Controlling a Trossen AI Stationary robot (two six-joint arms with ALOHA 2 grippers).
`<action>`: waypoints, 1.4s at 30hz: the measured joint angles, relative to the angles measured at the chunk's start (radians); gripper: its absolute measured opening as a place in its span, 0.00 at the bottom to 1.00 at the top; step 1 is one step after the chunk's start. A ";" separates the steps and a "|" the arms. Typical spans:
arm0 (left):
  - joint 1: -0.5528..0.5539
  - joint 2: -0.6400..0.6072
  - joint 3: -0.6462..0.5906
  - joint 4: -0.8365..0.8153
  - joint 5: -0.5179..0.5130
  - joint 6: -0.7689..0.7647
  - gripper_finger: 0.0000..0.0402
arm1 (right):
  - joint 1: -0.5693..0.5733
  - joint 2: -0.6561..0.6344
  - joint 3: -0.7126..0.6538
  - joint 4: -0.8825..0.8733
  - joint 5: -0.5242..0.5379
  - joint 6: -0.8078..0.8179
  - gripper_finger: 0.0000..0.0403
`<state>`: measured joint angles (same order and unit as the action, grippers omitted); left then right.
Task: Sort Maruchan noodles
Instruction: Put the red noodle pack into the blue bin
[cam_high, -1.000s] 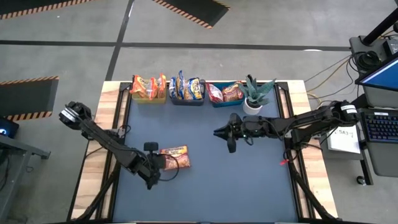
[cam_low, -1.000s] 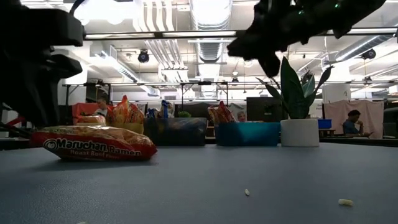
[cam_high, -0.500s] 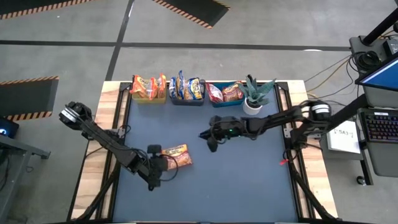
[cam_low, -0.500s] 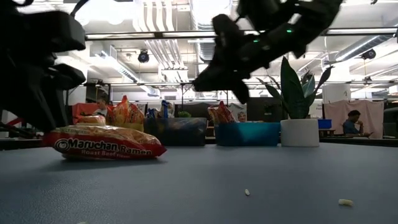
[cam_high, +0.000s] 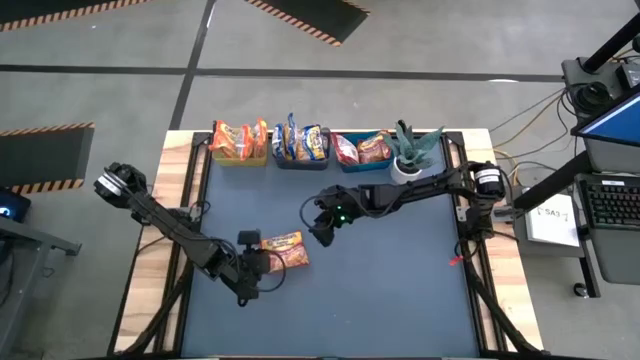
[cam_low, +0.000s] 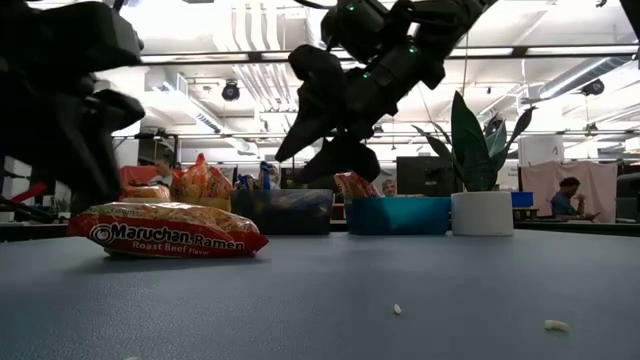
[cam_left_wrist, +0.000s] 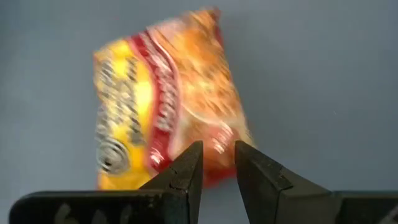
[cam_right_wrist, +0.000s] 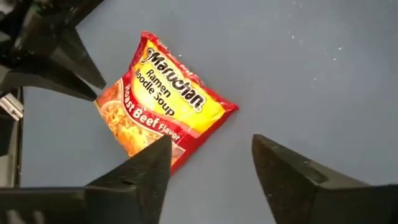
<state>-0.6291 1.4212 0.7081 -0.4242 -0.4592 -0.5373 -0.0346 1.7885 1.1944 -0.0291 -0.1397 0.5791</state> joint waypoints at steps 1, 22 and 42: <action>0.001 0.000 -0.002 0.011 -0.030 0.011 0.19 | 0.004 0.003 0.003 -0.003 0.000 0.008 0.53; -0.001 0.018 -0.246 0.401 -0.109 -0.061 0.19 | 0.074 0.096 -0.025 0.195 0.035 0.180 0.75; -0.001 0.051 -0.259 0.433 -0.104 -0.097 0.19 | 0.074 0.229 0.016 0.363 0.015 0.217 0.75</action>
<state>-0.6296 1.4719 0.4488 0.0093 -0.5629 -0.6338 0.0391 2.0176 1.2101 0.3343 -0.1249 0.7961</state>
